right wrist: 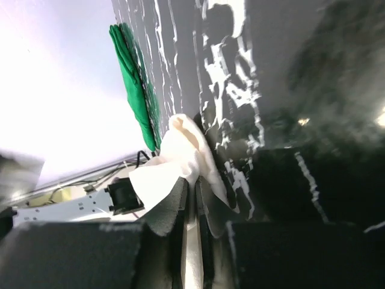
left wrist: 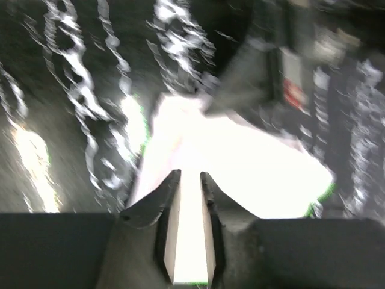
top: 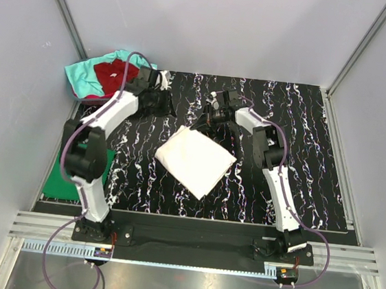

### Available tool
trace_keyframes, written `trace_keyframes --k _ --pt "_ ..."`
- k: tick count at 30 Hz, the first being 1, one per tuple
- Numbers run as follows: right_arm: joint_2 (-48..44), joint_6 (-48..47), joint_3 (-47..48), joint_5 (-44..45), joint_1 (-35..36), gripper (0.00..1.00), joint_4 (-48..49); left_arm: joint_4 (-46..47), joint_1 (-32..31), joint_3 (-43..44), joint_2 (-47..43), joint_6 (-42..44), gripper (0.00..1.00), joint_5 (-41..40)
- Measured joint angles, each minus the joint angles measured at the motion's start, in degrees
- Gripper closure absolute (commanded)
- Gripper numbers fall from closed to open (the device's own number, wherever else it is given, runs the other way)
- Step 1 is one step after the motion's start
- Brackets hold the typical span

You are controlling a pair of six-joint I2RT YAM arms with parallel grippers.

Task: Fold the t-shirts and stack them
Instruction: Fold the tshirt

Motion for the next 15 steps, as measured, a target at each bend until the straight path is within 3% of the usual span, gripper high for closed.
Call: trace_keyframes --k 5,15 --pt "1.6 2.8 1.0 -0.6 0.0 0.87 1.2 9.0 -0.8 -14.3 -10.3 -3.9 0.89 9.1" --pt "1.8 3.3 1.2 -1.0 -0.1 0.88 1.4 15.6 -0.9 -30.8 -6.1 -7.8 1.0 11.3"
